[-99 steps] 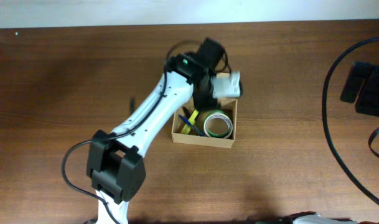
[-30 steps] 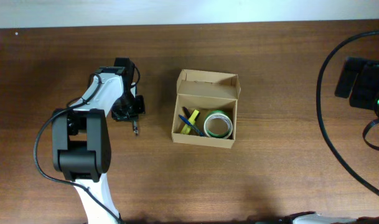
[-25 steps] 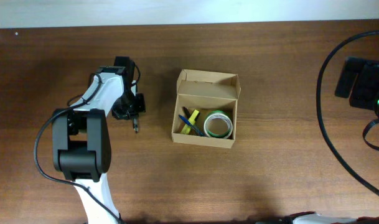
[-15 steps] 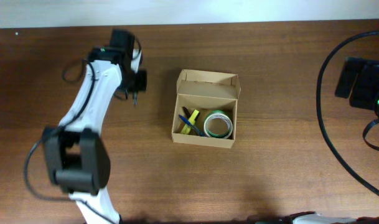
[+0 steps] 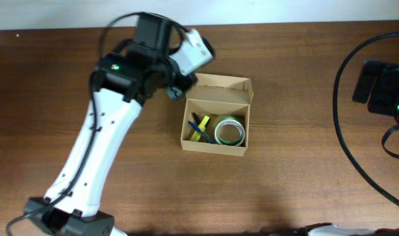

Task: Pack container
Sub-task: 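Carry the grey pen into the box and release it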

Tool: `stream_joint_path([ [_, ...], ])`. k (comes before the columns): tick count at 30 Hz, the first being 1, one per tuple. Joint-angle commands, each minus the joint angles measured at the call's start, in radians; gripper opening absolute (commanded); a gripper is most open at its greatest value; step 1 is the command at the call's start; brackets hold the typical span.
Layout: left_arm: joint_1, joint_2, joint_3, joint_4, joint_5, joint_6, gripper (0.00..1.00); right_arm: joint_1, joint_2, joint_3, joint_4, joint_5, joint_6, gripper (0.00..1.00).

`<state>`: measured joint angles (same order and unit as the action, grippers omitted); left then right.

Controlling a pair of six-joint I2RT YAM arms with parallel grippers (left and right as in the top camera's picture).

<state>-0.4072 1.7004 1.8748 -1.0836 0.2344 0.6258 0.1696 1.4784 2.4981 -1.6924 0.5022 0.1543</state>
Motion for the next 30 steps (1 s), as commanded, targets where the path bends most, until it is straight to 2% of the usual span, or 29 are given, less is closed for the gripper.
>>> stream_joint_path([
  [1,-0.035,0.036,-0.02,-0.023,0.139,0.211,0.02,-0.007,0.0,-0.002,-0.006,-0.005,0.0,0.99],
  [7,-0.071,0.109,-0.027,-0.105,0.204,0.371,0.02,-0.007,0.0,-0.002,-0.006,-0.006,0.0,0.99],
  [19,-0.076,0.362,-0.029,-0.295,0.225,0.58,0.02,-0.007,0.0,-0.002,-0.006,-0.005,0.0,0.99],
  [30,-0.076,0.518,-0.029,-0.327,0.211,0.633,0.02,-0.007,0.0,-0.002,-0.006,-0.005,-0.001,0.99],
])
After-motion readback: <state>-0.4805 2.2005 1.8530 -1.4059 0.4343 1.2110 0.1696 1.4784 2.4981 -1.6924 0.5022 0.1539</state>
